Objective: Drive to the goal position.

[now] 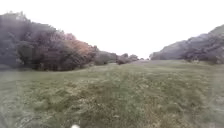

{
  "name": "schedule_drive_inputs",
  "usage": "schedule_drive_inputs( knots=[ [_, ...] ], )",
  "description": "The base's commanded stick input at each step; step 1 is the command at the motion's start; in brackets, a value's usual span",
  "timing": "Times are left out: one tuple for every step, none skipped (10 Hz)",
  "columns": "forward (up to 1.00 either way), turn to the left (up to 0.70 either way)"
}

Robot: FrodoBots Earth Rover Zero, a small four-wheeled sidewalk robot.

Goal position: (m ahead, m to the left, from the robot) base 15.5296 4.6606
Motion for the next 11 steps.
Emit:
schedule_drive_inputs(
  knots=[
    [0.7,0.0],
    [0.7,0.0],
    [0.7,0.0],
    [0.7,0.0],
    [0.7,0.0],
    [0.7,0.0],
    [0.7,0.0],
    [0.7,0.0],
    [0.7,0.0],
    [0.7,0.0],
    [0.7,0.0]
  ],
)
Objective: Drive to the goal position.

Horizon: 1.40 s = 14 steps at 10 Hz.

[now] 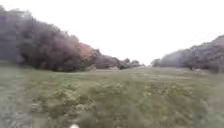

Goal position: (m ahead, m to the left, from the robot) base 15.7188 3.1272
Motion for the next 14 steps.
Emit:
schedule_drive_inputs(
  knots=[
    [0.7,0.0],
    [0.7,0.0],
    [0.7,0.0],
    [0.7,0.0],
    [0.7,0.0],
    [0.7,0.0],
    [0.7,0.0],
    [0.7,-0.02],
    [0.7,-0.17],
    [0.7,-0.32],
    [0.7,-0.35],
    [0.7,-0.35],
    [0.7,-0.35],
    [0.7,-0.35]
  ],
)
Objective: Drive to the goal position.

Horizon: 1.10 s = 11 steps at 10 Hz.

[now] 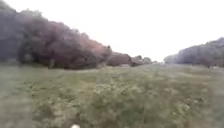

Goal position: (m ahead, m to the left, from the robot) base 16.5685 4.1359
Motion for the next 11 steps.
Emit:
schedule_drive_inputs(
  knots=[
    [0.7,-0.27],
    [0.7,-0.11],
    [0.7,0.0],
    [0.7,0.0],
    [0.7,0.0],
    [0.7,0.0],
    [0.7,0.0],
    [0.7,0.0],
    [0.7,0.0],
    [0.7,-0.33],
    [0.7,-0.34]
  ],
)
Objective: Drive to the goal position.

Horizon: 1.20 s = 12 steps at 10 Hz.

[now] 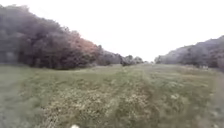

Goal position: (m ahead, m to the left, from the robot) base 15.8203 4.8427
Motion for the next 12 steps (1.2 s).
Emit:
schedule_drive_inputs(
  knots=[
    [0.7,0.0],
    [0.7,0.0],
    [0.7,0.0],
    [0.7,0.0],
    [0.7,0.0],
    [0.0,0.0],
    [0.0,0.0],
    [0.0,0.0],
    [0.0,0.0],
    [0.0,0.0],
    [0.0,0.0],
    [0.0,0.0]
  ],
)
